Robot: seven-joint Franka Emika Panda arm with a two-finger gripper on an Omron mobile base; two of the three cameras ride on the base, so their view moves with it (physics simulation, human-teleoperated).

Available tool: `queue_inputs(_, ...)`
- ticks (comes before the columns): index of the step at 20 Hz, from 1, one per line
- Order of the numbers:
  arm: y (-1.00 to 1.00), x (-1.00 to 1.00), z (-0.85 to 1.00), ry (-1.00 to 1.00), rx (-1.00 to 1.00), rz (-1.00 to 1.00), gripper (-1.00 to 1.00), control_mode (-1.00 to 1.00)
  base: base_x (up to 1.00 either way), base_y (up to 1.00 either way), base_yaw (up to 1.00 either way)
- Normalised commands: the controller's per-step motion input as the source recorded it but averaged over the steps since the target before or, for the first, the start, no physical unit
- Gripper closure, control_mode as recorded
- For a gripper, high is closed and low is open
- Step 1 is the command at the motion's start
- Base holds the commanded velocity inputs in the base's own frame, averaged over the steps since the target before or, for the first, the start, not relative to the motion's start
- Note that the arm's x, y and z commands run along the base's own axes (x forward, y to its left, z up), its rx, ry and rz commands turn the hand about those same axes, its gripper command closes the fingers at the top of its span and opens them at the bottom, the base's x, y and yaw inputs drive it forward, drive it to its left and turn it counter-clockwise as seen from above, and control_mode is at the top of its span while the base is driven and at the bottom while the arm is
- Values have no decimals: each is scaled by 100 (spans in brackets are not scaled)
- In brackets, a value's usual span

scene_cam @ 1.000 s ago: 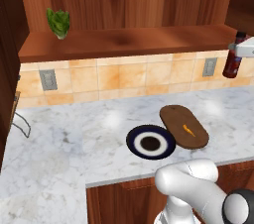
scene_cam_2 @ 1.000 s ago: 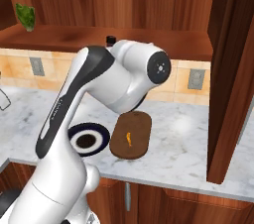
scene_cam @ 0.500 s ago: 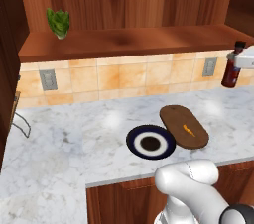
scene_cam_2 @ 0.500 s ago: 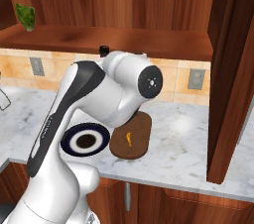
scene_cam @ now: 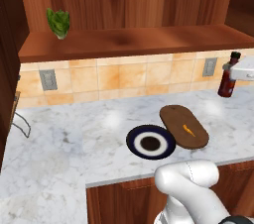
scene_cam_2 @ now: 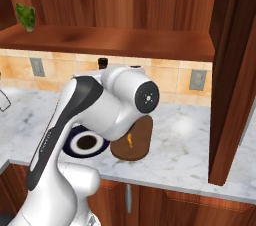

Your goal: Pick the shrimp from the plate and place it on the cutting board. Then pick the condiment bottle from the cabinet and place it next to the cutting board.

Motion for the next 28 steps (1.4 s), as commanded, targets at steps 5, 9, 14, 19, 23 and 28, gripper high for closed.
queue_inputs(5,7,0,-32,0,0,0,100,-100,0,0,0)
queue_inputs(9,7,0,-28,0,0,0,100,-100,0,0,0)
queue_inputs(14,1,0,-21,0,0,0,100,-100,0,0,0)
queue_inputs(19,0,0,-18,0,0,0,100,-100,0,0,0)
queue_inputs(23,0,0,-20,0,0,0,100,-100,0,0,0)
queue_inputs(28,0,0,-20,0,0,0,100,-100,0,0,0)
